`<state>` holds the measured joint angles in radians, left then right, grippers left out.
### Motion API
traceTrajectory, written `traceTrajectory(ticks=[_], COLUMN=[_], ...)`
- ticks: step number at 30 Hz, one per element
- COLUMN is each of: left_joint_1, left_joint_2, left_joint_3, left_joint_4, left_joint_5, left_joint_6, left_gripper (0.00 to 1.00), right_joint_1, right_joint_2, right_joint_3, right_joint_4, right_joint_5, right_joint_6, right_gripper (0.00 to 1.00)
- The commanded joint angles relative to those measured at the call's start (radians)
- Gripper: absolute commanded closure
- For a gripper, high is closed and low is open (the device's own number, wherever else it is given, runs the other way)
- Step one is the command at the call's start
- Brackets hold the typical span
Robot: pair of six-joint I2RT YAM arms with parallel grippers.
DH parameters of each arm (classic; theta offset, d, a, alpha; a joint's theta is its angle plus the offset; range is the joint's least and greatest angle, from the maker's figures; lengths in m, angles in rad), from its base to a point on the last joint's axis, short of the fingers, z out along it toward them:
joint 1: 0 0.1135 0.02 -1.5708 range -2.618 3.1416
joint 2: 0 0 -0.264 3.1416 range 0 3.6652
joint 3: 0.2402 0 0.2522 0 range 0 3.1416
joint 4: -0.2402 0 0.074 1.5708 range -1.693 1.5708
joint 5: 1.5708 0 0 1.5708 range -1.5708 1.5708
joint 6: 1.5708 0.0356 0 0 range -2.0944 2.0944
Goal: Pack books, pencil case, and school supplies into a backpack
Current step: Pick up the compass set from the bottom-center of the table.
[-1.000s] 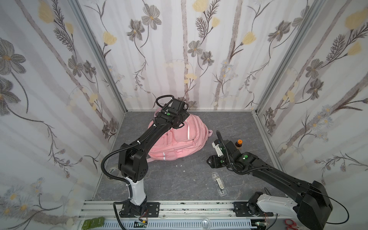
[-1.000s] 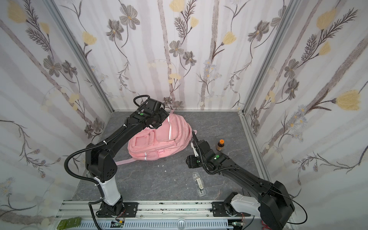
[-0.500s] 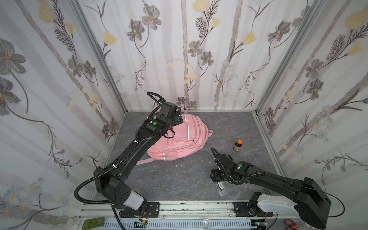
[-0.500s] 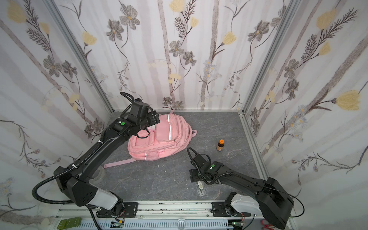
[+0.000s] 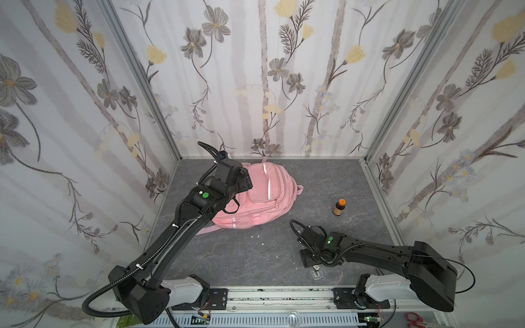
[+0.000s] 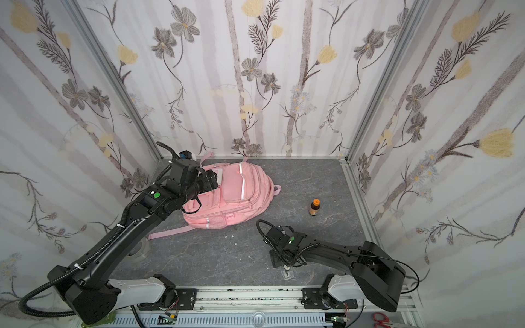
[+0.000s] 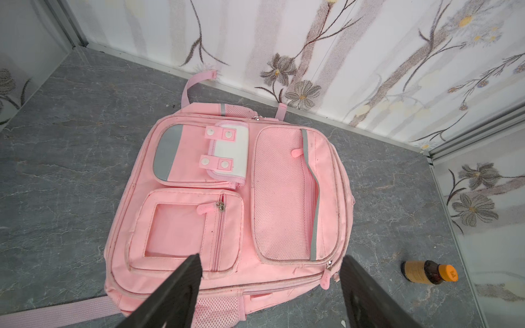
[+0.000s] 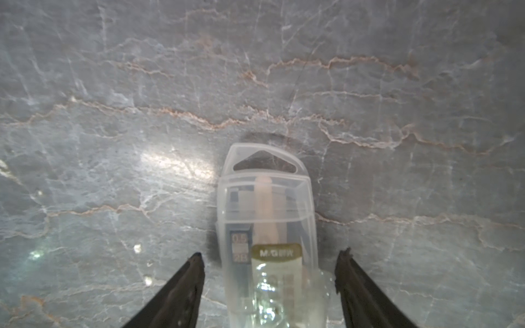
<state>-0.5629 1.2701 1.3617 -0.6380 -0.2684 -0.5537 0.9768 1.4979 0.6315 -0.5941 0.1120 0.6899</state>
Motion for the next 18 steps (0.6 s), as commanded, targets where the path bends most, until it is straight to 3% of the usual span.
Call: traceTrajectory(ticks=[1,9,18], left_joint_1=[-0.002,-0.003,-0.011], left_joint_2=[-0.006,0.020,0.089], left_joint_3=[-0.006,0.016,0.062], left_joint_4=[-0.012,-0.039,0.008], left_joint_5=[-0.035,-0.065,0.039], left_joint_6=[0.007,0.050,0.170], left_gripper=[0.23,0.24,0.24], right_joint_1=[0.003,0.005,-0.023], right_joint_2=[0.031,0.073,0.014], right_joint_3=[0.003,0.015,0.064], right_joint_4=[0.035,0.061,0.058], right_joint_5=[0.000,-0.017,-0.036], right_joint_6=[0.017,0.010,-0.015], right_gripper=[0.31,0.48,0.55])
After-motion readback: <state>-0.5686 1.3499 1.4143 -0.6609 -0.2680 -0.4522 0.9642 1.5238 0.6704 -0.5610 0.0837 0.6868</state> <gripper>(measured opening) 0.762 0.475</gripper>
